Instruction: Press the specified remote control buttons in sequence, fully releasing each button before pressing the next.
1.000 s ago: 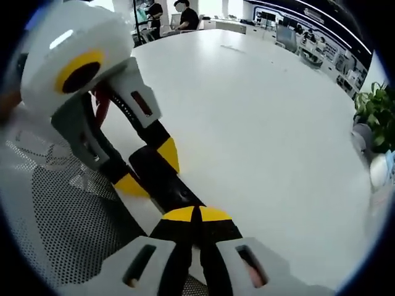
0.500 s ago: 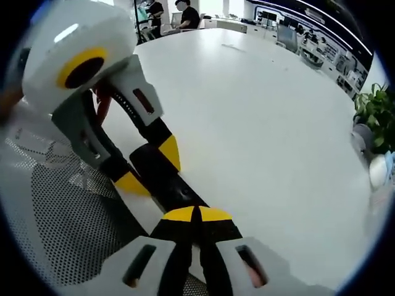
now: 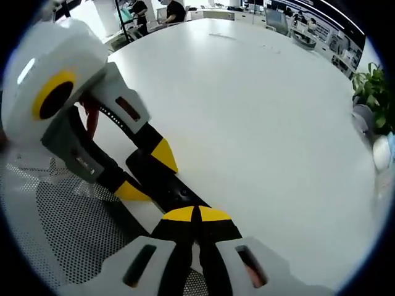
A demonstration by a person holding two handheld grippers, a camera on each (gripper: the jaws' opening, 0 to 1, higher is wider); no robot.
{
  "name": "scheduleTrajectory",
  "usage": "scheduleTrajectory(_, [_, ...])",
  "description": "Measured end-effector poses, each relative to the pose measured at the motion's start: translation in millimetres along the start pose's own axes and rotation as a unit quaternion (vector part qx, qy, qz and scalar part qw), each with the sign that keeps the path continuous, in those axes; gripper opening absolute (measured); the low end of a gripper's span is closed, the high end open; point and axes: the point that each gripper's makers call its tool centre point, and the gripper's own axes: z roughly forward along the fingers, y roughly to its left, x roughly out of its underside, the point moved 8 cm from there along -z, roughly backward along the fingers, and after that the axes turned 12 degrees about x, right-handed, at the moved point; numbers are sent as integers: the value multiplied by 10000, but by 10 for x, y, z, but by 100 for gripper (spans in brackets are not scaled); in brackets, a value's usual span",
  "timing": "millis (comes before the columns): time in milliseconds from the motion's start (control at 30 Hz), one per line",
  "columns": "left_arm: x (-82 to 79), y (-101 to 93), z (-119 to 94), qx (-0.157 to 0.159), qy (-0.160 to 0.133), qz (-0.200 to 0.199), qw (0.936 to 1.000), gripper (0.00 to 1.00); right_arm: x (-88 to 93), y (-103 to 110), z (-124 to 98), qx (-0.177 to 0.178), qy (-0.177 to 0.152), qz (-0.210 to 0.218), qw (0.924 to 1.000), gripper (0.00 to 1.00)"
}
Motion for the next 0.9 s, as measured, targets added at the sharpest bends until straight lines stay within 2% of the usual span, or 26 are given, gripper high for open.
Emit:
scheduleTrajectory(267, [4,0,3,-16,-55,-22,10000,25,43,13,-18,-16,-154,46,9999,0])
scheduleTrajectory(367, [5,-8,5,-48,-95,-60,9999,25,65,23,-21,13,-330,-133,9994,0])
scheduleTrajectory(567, [8,-30,14,-182,-210,-214,9994,25,93,-19,-23,-139,-460,323,9983,0])
scheduleTrajectory(633, [7,-33,17,-203,-221,-240,9993,25,92,-11,-26,-147,-462,299,9984,0])
scheduleTrajectory(733, [-5,-47,24,-242,-227,-280,9991,25,96,12,-42,-126,-482,33,9988,0])
scheduleTrajectory(900, [-17,-66,38,-291,-282,-351,9986,26,95,14,-49,-126,-393,-80,9991,0])
